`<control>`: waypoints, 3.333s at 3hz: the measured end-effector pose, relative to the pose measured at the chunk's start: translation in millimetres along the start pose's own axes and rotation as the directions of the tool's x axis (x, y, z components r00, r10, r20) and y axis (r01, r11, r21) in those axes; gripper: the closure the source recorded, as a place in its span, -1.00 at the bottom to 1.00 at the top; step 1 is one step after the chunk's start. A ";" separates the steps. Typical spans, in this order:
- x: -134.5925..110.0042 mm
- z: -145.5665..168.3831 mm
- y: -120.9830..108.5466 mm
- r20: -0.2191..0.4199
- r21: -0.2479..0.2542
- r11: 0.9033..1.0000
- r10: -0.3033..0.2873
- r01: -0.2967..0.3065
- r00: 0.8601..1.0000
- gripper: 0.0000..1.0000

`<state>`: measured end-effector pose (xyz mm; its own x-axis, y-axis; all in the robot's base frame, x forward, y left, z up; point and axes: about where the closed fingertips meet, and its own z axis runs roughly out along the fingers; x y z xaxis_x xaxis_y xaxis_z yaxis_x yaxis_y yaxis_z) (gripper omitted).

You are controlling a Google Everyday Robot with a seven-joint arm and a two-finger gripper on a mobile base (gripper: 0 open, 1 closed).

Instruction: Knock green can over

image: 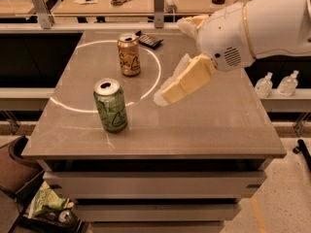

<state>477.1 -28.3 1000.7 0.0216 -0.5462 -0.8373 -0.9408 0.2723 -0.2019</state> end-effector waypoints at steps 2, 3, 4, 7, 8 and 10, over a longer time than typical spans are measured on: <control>31.9 24.3 -10.5 0.076 -0.011 0.997 0.076 -0.075 0.994 -1.00; 50.2 40.7 -12.8 0.142 -0.011 0.995 0.099 -0.098 0.985 -1.00; 60.2 57.1 -12.9 0.222 -0.014 0.995 0.095 -0.094 0.970 -1.00; 52.8 110.6 3.1 0.370 -0.117 0.991 0.110 -0.071 0.922 -1.00; 45.4 123.1 9.7 0.377 -0.153 0.985 0.127 -0.073 0.917 -1.00; 41.2 146.0 23.0 0.410 -0.192 0.979 0.143 -0.069 0.901 -1.00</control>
Offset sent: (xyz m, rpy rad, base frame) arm 0.0374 -0.0056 -0.0722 0.1835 0.0708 -0.0336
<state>505.7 71.1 887.4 0.0233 -0.1281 -0.9915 -0.9874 0.1521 -0.0429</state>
